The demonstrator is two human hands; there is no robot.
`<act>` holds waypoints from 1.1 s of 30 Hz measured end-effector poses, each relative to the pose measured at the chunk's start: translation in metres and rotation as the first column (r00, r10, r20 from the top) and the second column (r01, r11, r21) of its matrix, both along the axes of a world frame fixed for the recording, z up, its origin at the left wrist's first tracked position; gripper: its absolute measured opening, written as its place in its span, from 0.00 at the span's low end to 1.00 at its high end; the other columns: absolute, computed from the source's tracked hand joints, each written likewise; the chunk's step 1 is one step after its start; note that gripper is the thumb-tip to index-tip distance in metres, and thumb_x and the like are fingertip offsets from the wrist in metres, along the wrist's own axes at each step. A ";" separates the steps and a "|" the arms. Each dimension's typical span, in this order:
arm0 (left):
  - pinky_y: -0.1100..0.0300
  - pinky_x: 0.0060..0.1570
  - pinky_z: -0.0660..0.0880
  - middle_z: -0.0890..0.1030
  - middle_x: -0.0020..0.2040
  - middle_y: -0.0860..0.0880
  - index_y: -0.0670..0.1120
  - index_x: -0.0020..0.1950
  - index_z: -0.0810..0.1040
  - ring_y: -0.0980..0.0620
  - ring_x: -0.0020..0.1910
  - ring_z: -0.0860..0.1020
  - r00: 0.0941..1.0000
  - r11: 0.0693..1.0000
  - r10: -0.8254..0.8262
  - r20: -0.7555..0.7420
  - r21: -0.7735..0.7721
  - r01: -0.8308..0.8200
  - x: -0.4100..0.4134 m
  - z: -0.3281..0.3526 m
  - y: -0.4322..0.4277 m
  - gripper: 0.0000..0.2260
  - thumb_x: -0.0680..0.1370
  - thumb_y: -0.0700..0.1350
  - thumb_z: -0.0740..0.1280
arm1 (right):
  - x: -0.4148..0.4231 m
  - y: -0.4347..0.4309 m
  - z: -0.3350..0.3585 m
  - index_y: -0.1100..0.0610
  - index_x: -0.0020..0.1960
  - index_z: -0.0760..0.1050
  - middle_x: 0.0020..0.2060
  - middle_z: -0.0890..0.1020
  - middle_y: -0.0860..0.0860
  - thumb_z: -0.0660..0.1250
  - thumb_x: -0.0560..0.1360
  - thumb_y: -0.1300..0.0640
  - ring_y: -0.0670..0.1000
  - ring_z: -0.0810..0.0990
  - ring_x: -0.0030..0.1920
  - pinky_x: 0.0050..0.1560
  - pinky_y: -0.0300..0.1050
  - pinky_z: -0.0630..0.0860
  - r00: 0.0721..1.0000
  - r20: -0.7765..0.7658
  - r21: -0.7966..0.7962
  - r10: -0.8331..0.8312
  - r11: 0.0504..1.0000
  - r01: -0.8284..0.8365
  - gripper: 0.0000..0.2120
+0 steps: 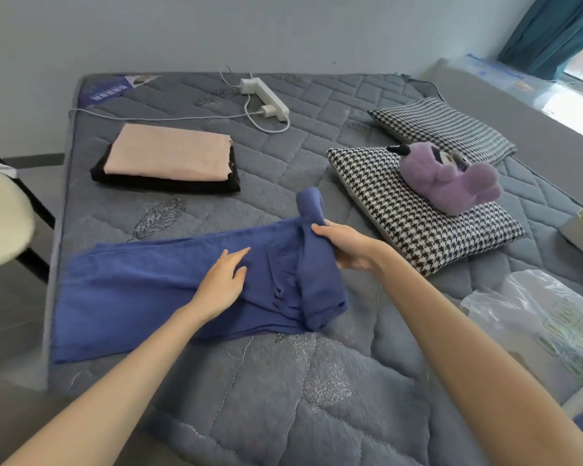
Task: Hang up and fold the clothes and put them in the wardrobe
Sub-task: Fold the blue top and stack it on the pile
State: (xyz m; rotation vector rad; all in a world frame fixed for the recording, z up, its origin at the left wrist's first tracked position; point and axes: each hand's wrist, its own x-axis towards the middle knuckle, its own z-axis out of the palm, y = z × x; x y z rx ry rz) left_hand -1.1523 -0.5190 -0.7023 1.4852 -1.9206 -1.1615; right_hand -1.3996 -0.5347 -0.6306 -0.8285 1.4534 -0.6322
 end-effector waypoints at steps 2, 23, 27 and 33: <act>0.56 0.71 0.56 0.62 0.76 0.46 0.51 0.76 0.63 0.52 0.77 0.51 1.000 0.999 0.021 0.009 0.024 -0.021 0.016 0.003 0.001 0.21 0.83 0.41 0.56 | 0.034 -0.004 0.005 0.46 0.66 0.67 0.49 0.76 0.50 0.56 0.83 0.49 0.49 0.77 0.41 0.30 0.42 0.78 0.996 -0.006 0.006 0.086 0.996 -0.086 0.13; 0.52 0.51 0.75 0.79 0.52 0.48 0.42 0.55 0.77 0.48 0.51 0.77 0.813 0.777 0.563 -0.144 0.428 -0.462 0.087 -0.017 0.013 0.16 0.79 0.55 0.63 | 0.155 -0.009 -0.060 0.52 0.61 0.77 0.48 0.82 0.49 0.59 0.79 0.57 0.49 0.79 0.47 0.51 0.50 0.78 0.805 -0.591 -0.496 -0.049 0.809 -0.315 0.13; 0.49 0.59 0.73 0.77 0.58 0.46 0.40 0.61 0.73 0.45 0.57 0.76 0.760 0.733 0.633 -0.150 0.433 -0.525 0.081 -0.018 0.006 0.19 0.78 0.52 0.66 | 0.132 0.012 -0.086 0.51 0.72 0.67 0.72 0.64 0.53 0.59 0.80 0.50 0.58 0.60 0.69 0.67 0.53 0.66 0.570 -0.821 -0.359 0.014 0.764 -0.536 0.21; 0.54 0.49 0.73 0.77 0.49 0.47 0.41 0.50 0.74 0.47 0.49 0.77 0.784 0.755 0.605 -0.138 0.410 -0.511 0.079 -0.023 -0.005 0.12 0.78 0.51 0.65 | 0.115 0.030 -0.099 0.49 0.76 0.62 0.78 0.54 0.49 0.55 0.82 0.49 0.59 0.61 0.70 0.66 0.53 0.67 0.527 -0.850 -0.333 -0.031 0.805 -0.490 0.22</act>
